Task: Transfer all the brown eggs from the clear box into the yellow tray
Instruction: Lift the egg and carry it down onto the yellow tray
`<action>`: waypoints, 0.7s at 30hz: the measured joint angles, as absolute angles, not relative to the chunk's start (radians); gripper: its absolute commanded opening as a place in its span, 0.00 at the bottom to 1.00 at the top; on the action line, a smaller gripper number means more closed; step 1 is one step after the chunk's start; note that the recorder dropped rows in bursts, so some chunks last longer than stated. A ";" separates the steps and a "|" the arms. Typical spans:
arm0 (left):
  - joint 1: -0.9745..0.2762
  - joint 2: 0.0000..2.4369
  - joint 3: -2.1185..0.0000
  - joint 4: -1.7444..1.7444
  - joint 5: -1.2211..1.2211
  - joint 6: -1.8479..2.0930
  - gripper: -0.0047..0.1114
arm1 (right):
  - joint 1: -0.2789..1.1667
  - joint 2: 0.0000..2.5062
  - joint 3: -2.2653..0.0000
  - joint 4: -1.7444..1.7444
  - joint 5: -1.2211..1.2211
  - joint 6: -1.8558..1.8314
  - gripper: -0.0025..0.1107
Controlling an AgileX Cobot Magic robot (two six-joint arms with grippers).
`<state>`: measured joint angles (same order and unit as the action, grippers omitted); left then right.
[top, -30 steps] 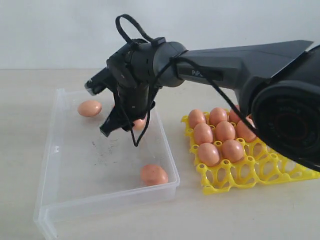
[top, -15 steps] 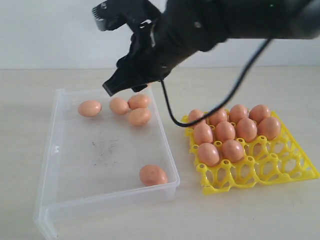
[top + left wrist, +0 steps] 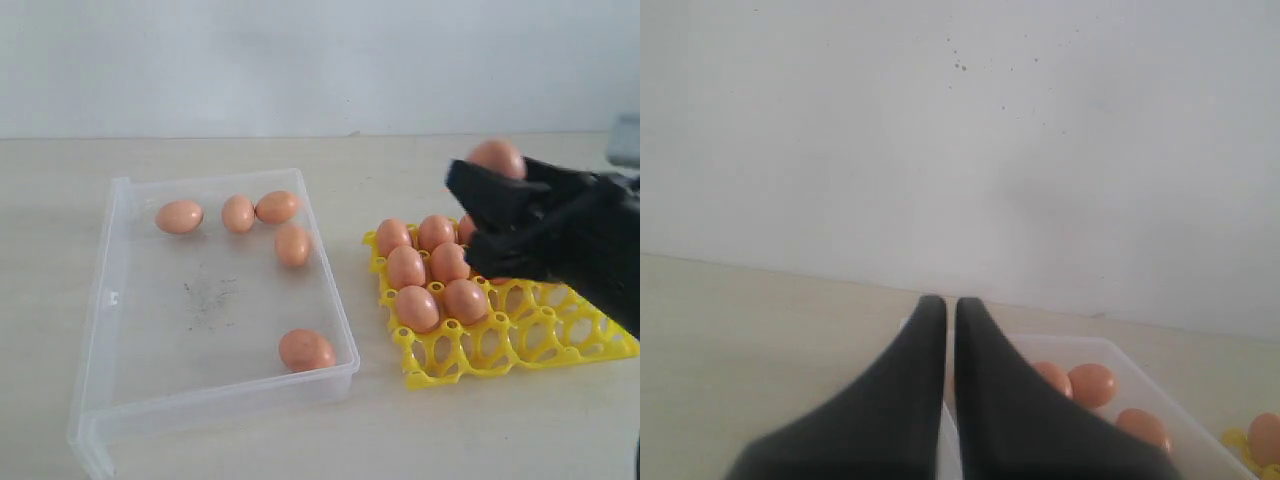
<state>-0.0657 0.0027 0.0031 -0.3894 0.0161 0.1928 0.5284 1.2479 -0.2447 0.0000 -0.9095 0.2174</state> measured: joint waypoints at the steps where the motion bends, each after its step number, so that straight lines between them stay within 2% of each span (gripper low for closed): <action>1: -0.066 0.003 0.003 -0.389 0.016 0.193 0.07 | 0.510 1.247 -0.191 0.028 -0.965 0.222 0.02; 5: -0.066 0.003 0.003 -0.389 0.016 0.193 0.07 | 0.459 1.244 -0.098 0.082 -0.962 0.228 0.02; 13: -0.066 0.003 0.003 -0.389 0.016 0.193 0.07 | 0.450 1.320 -0.099 0.171 -0.869 0.221 0.02; 21: -0.066 0.003 0.003 -0.389 0.016 0.193 0.07 | 0.450 1.508 -0.137 0.239 -0.856 0.229 0.02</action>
